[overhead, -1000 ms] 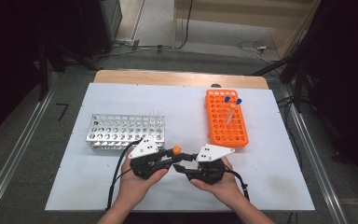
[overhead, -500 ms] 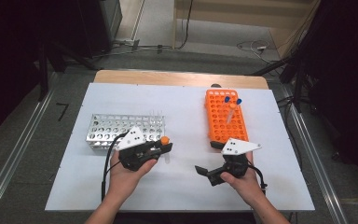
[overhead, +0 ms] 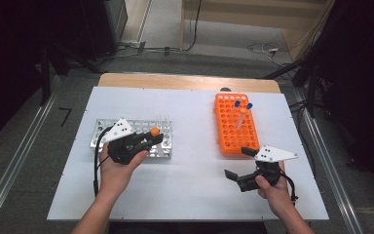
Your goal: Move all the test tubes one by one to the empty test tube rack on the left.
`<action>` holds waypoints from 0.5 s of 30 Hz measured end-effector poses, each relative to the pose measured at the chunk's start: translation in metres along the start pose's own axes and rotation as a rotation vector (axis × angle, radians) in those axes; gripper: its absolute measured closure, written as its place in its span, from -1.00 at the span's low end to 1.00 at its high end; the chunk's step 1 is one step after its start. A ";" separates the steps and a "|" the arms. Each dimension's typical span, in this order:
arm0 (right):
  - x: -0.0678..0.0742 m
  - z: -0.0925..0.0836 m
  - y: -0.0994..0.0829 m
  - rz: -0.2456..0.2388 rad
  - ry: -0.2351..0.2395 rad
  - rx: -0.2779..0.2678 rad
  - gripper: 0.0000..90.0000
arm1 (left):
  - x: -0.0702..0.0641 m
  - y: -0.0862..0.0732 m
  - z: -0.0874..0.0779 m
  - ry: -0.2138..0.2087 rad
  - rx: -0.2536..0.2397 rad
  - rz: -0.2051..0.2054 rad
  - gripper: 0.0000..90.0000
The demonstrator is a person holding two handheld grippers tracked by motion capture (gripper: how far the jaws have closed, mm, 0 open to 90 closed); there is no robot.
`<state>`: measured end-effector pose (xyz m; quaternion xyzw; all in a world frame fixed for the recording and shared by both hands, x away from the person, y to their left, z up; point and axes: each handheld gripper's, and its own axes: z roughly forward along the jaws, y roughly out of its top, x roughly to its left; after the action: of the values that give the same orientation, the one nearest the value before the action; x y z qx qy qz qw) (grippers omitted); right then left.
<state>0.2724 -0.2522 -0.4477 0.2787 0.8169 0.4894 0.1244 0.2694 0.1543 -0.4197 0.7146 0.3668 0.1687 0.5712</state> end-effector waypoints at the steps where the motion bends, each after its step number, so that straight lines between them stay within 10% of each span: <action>1: -0.002 -0.002 -0.002 0.003 -0.002 0.000 -1.00 | 0.002 0.001 -0.001 0.004 -0.001 0.001 0.67; 15: -0.037 -0.032 -0.031 0.053 -0.060 -0.004 -1.00 | 0.036 0.015 -0.011 0.072 -0.030 -0.028 0.67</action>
<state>0.2769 -0.3076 -0.4615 0.3147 0.8041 0.4856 0.1362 0.2913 0.1870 -0.4088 0.6943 0.3947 0.1918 0.5704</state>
